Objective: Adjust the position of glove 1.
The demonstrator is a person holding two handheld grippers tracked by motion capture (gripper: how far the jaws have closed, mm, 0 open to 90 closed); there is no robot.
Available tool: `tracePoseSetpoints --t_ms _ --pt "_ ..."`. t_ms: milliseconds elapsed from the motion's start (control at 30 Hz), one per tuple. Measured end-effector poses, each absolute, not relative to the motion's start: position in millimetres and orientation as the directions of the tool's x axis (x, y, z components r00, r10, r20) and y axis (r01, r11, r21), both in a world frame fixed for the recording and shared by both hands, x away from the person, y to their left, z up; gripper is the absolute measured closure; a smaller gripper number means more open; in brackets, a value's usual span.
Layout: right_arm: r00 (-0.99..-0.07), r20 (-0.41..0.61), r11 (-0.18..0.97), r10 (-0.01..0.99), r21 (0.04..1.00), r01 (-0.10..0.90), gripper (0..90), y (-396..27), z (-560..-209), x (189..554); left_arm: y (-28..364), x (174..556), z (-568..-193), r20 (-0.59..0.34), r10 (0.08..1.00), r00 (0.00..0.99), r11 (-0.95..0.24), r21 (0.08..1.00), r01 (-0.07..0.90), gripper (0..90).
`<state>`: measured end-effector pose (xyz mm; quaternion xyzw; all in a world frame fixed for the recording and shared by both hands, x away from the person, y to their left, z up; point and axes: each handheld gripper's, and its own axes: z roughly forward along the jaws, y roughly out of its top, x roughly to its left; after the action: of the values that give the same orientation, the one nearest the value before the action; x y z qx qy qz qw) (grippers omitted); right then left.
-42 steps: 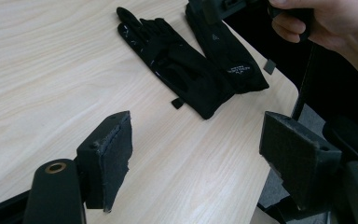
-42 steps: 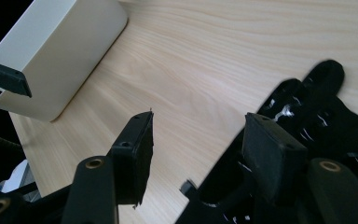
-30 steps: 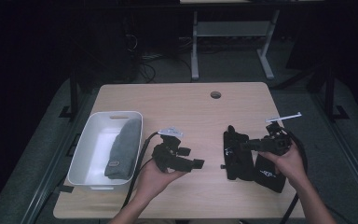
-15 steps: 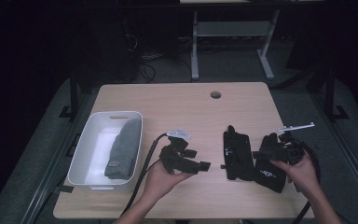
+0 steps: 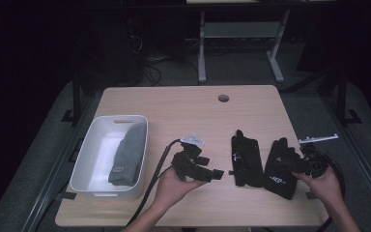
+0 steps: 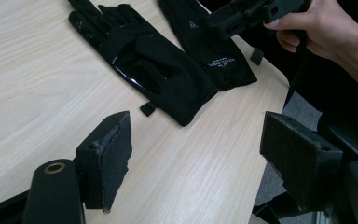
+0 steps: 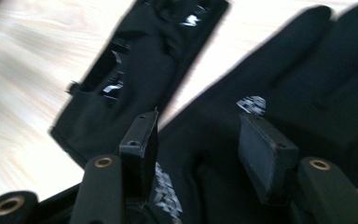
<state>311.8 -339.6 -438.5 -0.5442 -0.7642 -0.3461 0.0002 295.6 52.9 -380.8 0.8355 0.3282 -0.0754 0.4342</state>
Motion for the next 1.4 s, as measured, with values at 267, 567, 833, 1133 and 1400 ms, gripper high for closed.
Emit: tracePoseSetpoints --t_ms 267,567,833,1133,1400 --pt "-0.428 0.262 0.248 0.865 0.518 0.818 49.5 -336.6 -448.1 307.3 47.1 294.5 -383.5 -0.414 0.476 0.776 -0.417 0.671 0.613 24.8" --pt "-0.482 0.080 0.366 0.873 0.546 0.754 56.0 -320.6 -453.4 298.4 43.9 292.2 -385.3 -0.415 0.472 0.778 -0.422 0.668 0.613 24.8" --pt "-0.497 -0.032 0.434 0.867 0.537 0.723 69.0 -308.5 -453.8 296.0 44.5 290.4 -388.7 -0.416 0.473 0.777 -0.427 0.662 0.615 24.8" --pt "-0.493 -0.008 0.421 0.870 0.533 0.734 79.4 -311.4 -452.3 298.4 47.0 290.6 -388.8 -0.417 0.478 0.773 -0.424 0.661 0.619 24.9" --pt "-0.487 0.038 0.390 0.873 0.545 0.742 80.2 -318.9 -449.5 299.5 50.5 292.0 -388.2 -0.419 0.483 0.768 -0.417 0.662 0.623 24.6"
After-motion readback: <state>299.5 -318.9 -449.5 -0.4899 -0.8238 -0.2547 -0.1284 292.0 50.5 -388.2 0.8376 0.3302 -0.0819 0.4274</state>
